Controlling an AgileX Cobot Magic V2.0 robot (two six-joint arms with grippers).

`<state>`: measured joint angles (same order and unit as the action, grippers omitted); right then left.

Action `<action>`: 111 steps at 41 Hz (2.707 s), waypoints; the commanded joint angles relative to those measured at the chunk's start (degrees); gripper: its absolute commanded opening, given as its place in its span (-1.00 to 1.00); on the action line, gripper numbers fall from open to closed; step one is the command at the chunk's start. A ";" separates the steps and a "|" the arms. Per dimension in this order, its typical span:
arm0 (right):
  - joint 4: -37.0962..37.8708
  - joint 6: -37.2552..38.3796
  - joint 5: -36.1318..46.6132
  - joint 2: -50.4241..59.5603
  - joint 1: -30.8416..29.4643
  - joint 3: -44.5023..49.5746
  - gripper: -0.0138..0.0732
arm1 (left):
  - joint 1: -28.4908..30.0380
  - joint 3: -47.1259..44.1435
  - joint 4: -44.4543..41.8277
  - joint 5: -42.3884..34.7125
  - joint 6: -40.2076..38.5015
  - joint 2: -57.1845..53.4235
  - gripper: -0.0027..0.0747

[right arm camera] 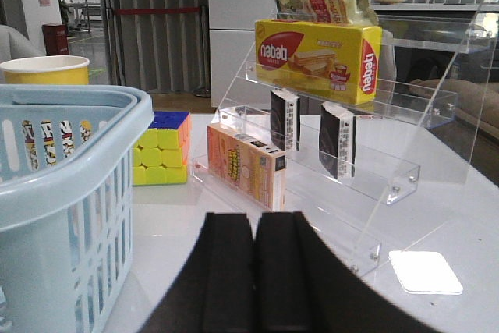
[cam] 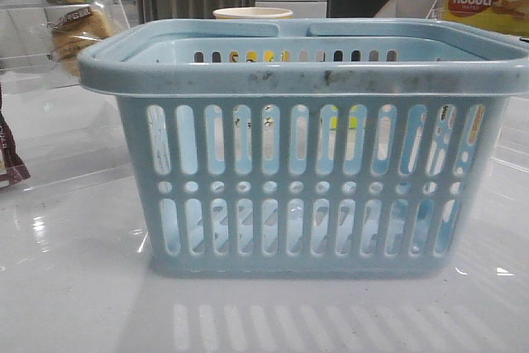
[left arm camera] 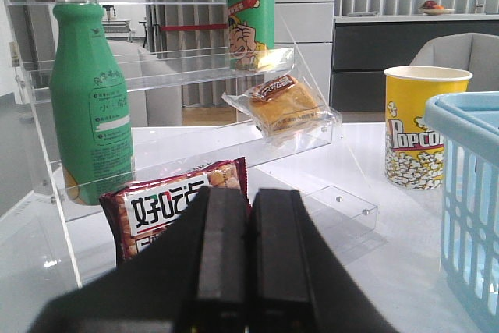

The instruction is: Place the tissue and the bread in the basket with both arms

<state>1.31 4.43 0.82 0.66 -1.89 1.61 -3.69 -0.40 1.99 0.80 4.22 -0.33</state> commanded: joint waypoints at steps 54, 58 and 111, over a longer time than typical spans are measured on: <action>0.39 0.30 -7.08 -4.55 0.04 -24.29 -0.55 | -0.24 19.76 0.56 -1.92 -0.30 1.52 -0.69; 0.39 0.30 -11.83 -9.04 0.04 -30.23 -0.55 | -0.24 25.81 0.56 2.11 -0.30 4.71 -0.69; 0.39 0.30 -29.88 -48.92 -0.14 -39.91 0.64 | -0.24 39.66 1.61 29.32 -0.30 32.48 0.40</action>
<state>1.31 4.47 -35.33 -47.15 -1.89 -36.43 -3.69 37.63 2.91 35.44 4.22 31.60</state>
